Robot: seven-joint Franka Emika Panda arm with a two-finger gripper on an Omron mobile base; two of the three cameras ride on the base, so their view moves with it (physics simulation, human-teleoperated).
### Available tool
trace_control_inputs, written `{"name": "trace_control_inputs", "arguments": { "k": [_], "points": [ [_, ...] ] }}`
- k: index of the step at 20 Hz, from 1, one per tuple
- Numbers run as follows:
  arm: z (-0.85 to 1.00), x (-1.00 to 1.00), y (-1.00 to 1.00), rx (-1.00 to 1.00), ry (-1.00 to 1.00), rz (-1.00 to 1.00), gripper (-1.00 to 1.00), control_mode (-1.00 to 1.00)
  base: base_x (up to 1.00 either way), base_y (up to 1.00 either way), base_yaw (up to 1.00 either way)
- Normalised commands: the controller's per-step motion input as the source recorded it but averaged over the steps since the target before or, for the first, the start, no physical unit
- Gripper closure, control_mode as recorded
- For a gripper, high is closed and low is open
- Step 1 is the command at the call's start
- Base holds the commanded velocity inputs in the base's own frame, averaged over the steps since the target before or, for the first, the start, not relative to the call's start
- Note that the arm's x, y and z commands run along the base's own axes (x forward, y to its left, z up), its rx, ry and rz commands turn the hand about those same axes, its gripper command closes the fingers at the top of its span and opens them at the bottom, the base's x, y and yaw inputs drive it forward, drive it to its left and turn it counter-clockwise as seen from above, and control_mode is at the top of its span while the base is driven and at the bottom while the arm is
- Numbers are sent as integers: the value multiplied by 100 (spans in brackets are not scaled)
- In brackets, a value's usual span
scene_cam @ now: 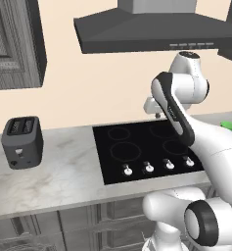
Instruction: Pick the cup and bowl from the counter and place them on the counter next to the sink.
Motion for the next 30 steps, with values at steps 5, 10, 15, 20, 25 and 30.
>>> {"name": "trace_control_inputs", "arguments": {
  "k": [5, 10, 15, 20, 25, 30],
  "points": [
    [0, -12, -11, 0, 0, 0, -100, -100, 0, 0, 0],
    [0, -6, -83, -2, 2, 0, -100, -100, 0, 0, 0],
    [-2, 0, -100, -2, 3, 0, -100, -100, 0, 0, 0],
    [-2, 0, -100, -7, 4, 0, -100, -100, 0, 0, 0],
    [-47, 0, -84, -4, 3, 0, -100, -100, 0, 0, 0],
    [-71, 2, -48, 0, 0, 0, -100, -100, 0, 0, 0]
  ]
}}
